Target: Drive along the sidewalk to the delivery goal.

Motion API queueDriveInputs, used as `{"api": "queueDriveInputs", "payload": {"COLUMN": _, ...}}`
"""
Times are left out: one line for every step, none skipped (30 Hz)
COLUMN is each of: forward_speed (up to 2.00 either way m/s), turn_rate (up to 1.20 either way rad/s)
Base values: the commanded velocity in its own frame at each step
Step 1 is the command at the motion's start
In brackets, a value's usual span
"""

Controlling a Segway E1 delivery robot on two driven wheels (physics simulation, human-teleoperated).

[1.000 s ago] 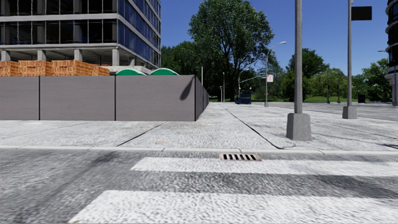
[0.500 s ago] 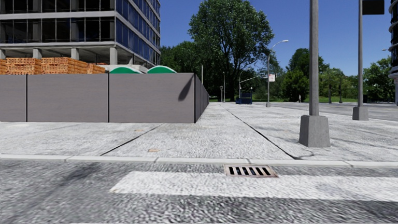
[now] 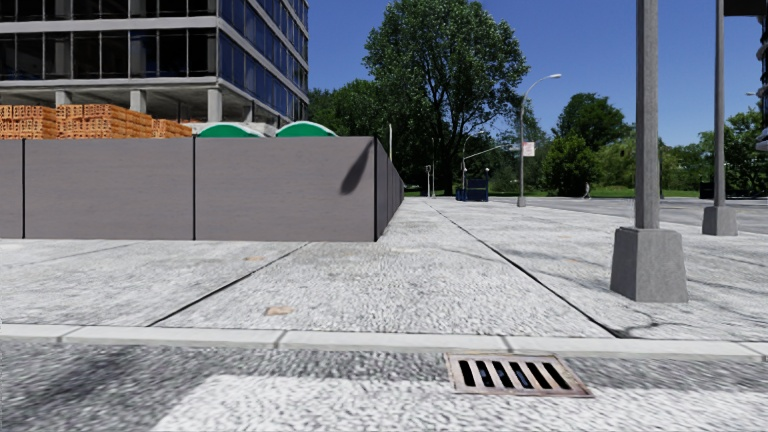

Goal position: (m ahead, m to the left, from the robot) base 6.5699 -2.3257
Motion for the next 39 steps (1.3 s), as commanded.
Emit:
{"api": "queueDriveInputs", "payload": {"forward_speed": 1.07, "turn_rate": 0.0}}
{"api": "queueDriveInputs", "payload": {"forward_speed": 1.07, "turn_rate": 0.0}}
{"api": "queueDriveInputs", "payload": {"forward_speed": 1.07, "turn_rate": 0.0}}
{"api": "queueDriveInputs", "payload": {"forward_speed": 1.07, "turn_rate": 0.0}}
{"api": "queueDriveInputs", "payload": {"forward_speed": 1.07, "turn_rate": 0.0}}
{"api": "queueDriveInputs", "payload": {"forward_speed": 1.07, "turn_rate": 0.0}}
{"api": "queueDriveInputs", "payload": {"forward_speed": 1.07, "turn_rate": 0.0}}
{"api": "queueDriveInputs", "payload": {"forward_speed": 1.07, "turn_rate": 0.0}}
{"api": "queueDriveInputs", "payload": {"forward_speed": 1.07, "turn_rate": 0.0}}
{"api": "queueDriveInputs", "payload": {"forward_speed": 1.07, "turn_rate": 0.0}}
{"api": "queueDriveInputs", "payload": {"forward_speed": 1.07, "turn_rate": 0.0}}
{"api": "queueDriveInputs", "payload": {"forward_speed": 1.07, "turn_rate": 0.0}}
{"api": "queueDriveInputs", "payload": {"forward_speed": 1.07, "turn_rate": 0.0}}
{"api": "queueDriveInputs", "payload": {"forward_speed": 1.07, "turn_rate": 0.0}}
{"api": "queueDriveInputs", "payload": {"forward_speed": 1.07, "turn_rate": 0.0}}
{"api": "queueDriveInputs", "payload": {"forward_speed": 1.07, "turn_rate": 0.0}}
{"api": "queueDriveInputs", "payload": {"forward_speed": 1.07, "turn_rate": 0.0}}
{"api": "queueDriveInputs", "payload": {"forward_speed": 1.07, "turn_rate": 0.0}}
{"api": "queueDriveInputs", "payload": {"forward_speed": 1.07, "turn_rate": 0.0}}
{"api": "queueDriveInputs", "payload": {"forward_speed": 1.07, "turn_rate": 0.0}}
{"api": "queueDriveInputs", "payload": {"forward_speed": 1.07, "turn_rate": 0.0}}
{"api": "queueDriveInputs", "payload": {"forward_speed": 1.07, "turn_rate": 0.0}}
{"api": "queueDriveInputs", "payload": {"forward_speed": 1.07, "turn_rate": 0.0}}
{"api": "queueDriveInputs", "payload": {"forward_speed": 1.07, "turn_rate": 0.0}}
{"api": "queueDriveInputs", "payload": {"forward_speed": 1.07, "turn_rate": 0.0}}
{"api": "queueDriveInputs", "payload": {"forward_speed": 1.07, "turn_rate": 0.0}}
{"api": "queueDriveInputs", "payload": {"forward_speed": 1.07, "turn_rate": 0.0}}
{"api": "queueDriveInputs", "payload": {"forward_speed": 1.07, "turn_rate": 0.0}}
{"api": "queueDriveInputs", "payload": {"forward_speed": 1.07, "turn_rate": 0.0}}
{"api": "queueDriveInputs", "payload": {"forward_speed": 1.07, "turn_rate": 0.0}}
{"api": "queueDriveInputs", "payload": {"forward_speed": 1.07, "turn_rate": 0.0}}
{"api": "queueDriveInputs", "payload": {"forward_speed": 1.07, "turn_rate": 0.0}}
{"api": "queueDriveInputs", "payload": {"forward_speed": 1.07, "turn_rate": 0.0}}
{"api": "queueDriveInputs", "payload": {"forward_speed": 1.07, "turn_rate": 0.0}}
{"api": "queueDriveInputs", "payload": {"forward_speed": 1.07, "turn_rate": 0.0}}
{"api": "queueDriveInputs", "payload": {"forward_speed": 1.07, "turn_rate": 0.0}}
{"api": "queueDriveInputs", "payload": {"forward_speed": 1.07, "turn_rate": 0.0}}
{"api": "queueDriveInputs", "payload": {"forward_speed": 1.07, "turn_rate": 0.0}}
{"api": "queueDriveInputs", "payload": {"forward_speed": 1.07, "turn_rate": 0.0}}
